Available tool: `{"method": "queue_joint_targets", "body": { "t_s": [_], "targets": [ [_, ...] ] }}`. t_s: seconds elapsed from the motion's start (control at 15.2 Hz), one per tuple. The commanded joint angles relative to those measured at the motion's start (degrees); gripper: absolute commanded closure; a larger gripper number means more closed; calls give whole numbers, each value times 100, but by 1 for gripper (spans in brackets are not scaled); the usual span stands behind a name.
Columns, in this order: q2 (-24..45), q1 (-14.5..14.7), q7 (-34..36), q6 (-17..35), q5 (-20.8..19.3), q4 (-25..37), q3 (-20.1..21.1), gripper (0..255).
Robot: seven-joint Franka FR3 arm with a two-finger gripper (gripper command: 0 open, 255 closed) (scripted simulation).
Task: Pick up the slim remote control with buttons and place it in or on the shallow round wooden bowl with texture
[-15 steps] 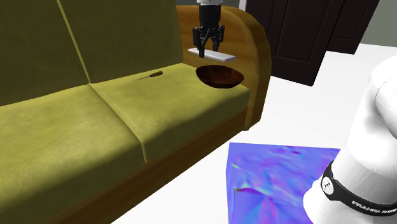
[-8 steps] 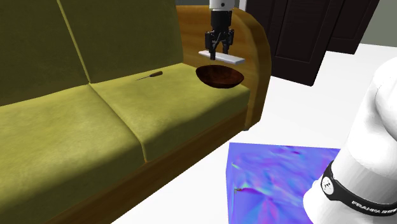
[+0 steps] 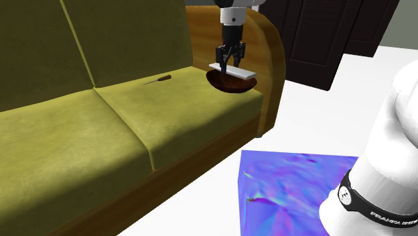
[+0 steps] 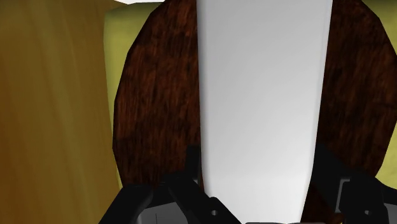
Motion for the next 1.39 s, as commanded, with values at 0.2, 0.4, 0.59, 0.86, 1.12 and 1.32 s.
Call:
{"method": "queue_joint_targets", "body": {
  "t_s": [0.2, 0.4, 0.59, 0.86, 1.12, 1.32],
  "targets": [
    [113, -10, -47, 209, 66, -105, 1, 255],
    [113, -10, -48, 209, 66, -105, 1, 255],
    [113, -10, -47, 209, 66, -105, 1, 0],
    [112, -10, -47, 209, 66, -105, 1, 0],
    [-164, 15, 64, -343, -90, 201, 0, 0],
    [-225, 20, 88, -489, -123, 293, 3, 0]
  ]
}}
